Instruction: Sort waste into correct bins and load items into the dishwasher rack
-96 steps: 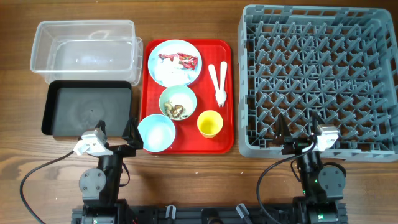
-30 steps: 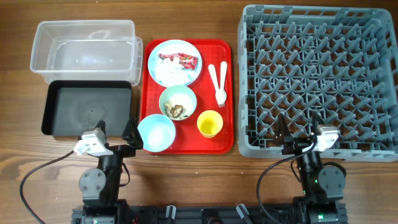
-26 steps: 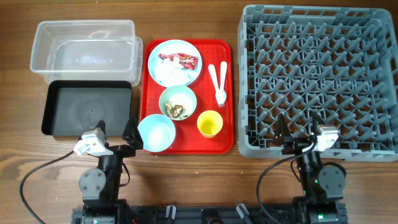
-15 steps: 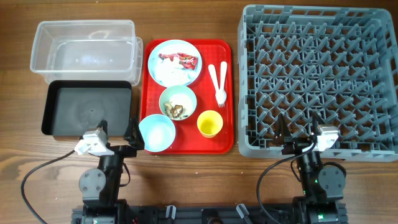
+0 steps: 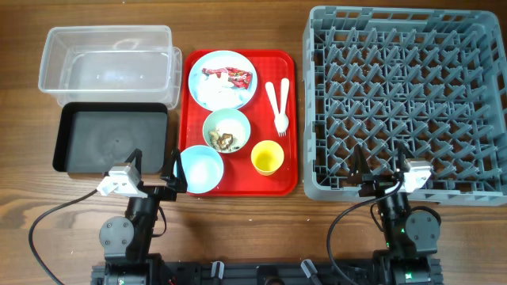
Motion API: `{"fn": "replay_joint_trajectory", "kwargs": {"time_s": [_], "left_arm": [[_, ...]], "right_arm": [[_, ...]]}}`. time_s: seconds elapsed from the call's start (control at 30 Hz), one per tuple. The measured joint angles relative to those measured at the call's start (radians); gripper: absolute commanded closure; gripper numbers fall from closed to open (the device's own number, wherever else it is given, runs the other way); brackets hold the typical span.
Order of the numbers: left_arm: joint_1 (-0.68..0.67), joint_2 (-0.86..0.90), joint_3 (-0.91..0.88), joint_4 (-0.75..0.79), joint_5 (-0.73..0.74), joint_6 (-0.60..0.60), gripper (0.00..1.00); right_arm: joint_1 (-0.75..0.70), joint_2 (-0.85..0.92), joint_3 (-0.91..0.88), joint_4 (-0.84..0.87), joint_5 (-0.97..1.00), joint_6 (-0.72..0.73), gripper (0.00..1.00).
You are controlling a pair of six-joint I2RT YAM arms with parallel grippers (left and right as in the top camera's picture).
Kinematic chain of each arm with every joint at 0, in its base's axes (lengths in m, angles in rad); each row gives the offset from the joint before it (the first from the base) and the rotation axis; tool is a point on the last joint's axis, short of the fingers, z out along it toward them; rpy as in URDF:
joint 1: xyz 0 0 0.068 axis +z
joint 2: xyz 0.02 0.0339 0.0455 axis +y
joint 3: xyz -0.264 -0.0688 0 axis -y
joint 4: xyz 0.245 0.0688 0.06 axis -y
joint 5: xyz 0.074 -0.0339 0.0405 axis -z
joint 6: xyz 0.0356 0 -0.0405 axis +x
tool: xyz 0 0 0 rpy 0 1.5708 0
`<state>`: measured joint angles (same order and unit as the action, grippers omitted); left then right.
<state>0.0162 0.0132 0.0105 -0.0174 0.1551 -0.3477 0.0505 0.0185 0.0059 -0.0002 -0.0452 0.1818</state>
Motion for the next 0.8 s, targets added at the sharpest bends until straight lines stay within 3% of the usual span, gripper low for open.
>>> {"fn": "replay_joint_trajectory", "kwargs": {"time_s": [0.33,0.57,0.8], "left_arm": [[0.0,0.101,0.154,-0.027,0.0,0.041,0.0],[0.0,0.452,0.445,-0.096,0.034,0.09,0.0],[-0.031,0.898,0.848,-0.335,0.071,0.148,0.0]], "right_arm": [[0.0,0.0,0.0,0.0,0.0,0.0,0.0],[0.0,0.0,0.0,0.0,0.0,0.0,0.0],[0.0,0.0,0.0,0.0,0.0,0.0,0.0]]}}
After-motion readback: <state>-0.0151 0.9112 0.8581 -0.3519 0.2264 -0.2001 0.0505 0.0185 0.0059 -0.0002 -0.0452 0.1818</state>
